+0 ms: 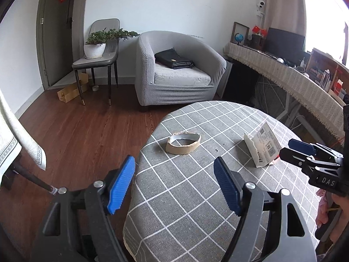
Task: Collect trash
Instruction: 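Move both tools back over the grey table toward the tape roll and box, then grasp the white-and-red box with the right tool while the left tool grasps the tape roll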
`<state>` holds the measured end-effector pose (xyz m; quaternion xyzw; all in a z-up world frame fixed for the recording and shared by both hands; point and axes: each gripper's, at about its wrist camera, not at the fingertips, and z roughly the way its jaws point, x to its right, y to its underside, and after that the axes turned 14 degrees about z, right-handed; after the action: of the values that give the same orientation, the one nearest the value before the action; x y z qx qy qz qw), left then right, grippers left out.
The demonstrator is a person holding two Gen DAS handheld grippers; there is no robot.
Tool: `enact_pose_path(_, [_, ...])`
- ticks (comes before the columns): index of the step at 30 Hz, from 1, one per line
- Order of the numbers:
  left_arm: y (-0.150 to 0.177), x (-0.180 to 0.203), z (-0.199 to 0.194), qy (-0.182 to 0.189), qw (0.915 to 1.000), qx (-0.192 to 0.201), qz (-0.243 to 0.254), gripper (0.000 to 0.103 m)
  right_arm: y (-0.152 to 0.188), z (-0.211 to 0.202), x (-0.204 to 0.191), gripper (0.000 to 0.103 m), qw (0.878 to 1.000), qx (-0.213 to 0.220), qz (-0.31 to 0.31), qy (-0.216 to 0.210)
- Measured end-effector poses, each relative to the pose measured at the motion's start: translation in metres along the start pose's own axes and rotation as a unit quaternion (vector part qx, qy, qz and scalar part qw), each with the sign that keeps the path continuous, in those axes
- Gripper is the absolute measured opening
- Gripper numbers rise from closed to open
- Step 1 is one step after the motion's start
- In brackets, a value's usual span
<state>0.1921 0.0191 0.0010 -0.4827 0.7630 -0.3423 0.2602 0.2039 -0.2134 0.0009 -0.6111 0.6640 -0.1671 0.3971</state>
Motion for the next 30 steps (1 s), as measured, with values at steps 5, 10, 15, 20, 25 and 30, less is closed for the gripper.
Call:
enact_pose_path(5, [-0.003,0.002,0.029,0.008,0.9994,-0.029,0.019,0.077,-0.002,0.019,0.002,0.049,1.000,-0.017,-0.001,0.005])
enact_pose_path(10, [-0.013,0.003,0.051,0.016,0.9988,-0.039,0.026,0.078,-0.006,0.034,0.005,0.043,1.000,-0.031,0.003,0.003])
enact_pose_path(15, [-0.023,0.005,0.077,0.018,0.9971,-0.060,0.043,0.079,-0.012,0.043,0.012,0.036,0.999,-0.038,0.018,-0.002])
enact_pose_path(20, [-0.030,-0.001,0.092,0.030,0.9966,-0.068,0.036,0.079,-0.017,0.056,0.017,0.031,0.998,-0.049,0.027,-0.005])
enact_pose_path(25, [-0.033,0.000,0.101,0.042,0.9947,-0.078,0.052,0.078,-0.019,0.070,0.016,0.025,0.998,-0.064,0.023,-0.007])
enact_pose_path(30, [-0.035,0.003,0.108,0.047,0.9936,-0.086,0.055,0.075,-0.024,0.077,0.020,0.020,0.997,-0.071,0.034,-0.015])
